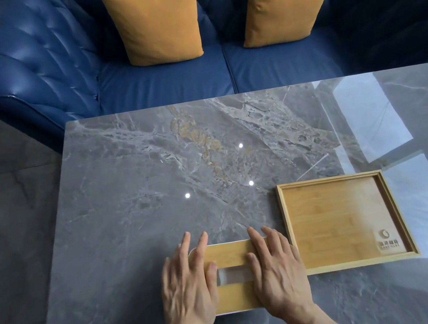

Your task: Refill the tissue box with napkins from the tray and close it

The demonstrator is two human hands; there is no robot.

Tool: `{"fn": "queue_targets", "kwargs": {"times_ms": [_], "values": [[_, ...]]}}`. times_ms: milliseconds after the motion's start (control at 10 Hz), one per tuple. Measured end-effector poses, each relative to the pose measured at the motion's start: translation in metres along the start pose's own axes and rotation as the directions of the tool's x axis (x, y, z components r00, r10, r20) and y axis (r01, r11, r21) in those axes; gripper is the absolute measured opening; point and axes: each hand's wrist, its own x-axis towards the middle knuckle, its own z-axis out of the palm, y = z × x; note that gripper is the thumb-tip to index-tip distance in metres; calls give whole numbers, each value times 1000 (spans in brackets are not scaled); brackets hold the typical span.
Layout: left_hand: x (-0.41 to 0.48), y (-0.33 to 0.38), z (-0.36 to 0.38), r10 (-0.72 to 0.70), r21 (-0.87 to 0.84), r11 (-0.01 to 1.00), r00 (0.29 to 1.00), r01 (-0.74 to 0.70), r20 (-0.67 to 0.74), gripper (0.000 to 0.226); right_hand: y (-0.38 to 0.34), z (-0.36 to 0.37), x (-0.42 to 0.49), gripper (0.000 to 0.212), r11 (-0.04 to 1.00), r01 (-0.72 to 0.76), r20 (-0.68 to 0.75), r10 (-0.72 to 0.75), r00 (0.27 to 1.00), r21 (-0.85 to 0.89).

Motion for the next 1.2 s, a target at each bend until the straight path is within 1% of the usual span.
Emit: {"fn": "queue_targets", "kwargs": {"times_ms": [200, 400, 500, 800, 1000, 1100, 1200], "values": [[0, 3, -1, -28, 45, 999, 1000, 28, 8, 57, -1, -1, 0, 51, 999, -2, 0, 2, 1000, -33], [-2, 7, -6, -35, 134, 990, 999, 32, 18, 61, 0, 1, -3, 54, 999, -2, -8, 1, 1000, -51], [-3, 5, -5, -25, 118, 993, 1000, 23, 11, 61, 2, 2, -2, 55, 998, 20, -12, -21, 1000, -57], [-3, 5, -3, -21, 49, 999, 1000, 22, -24, 58, 3, 3, 1, 54, 998, 20, -7, -21, 1000, -54], [0, 4, -3, -2, 76, 997, 1000, 2, -3, 59, 2, 1, 2, 54, 998, 25, -2, -25, 1000, -66], [1, 4, -7, 39, 131, 991, 999, -38, 1, 61, 2, 0, 3, 55, 996, 44, -10, -44, 999, -74], [1, 5, -19, 66, 129, 990, 997, -62, -28, 66, 5, -11, 4, 58, 995, 62, -39, -65, 997, -78]]}}
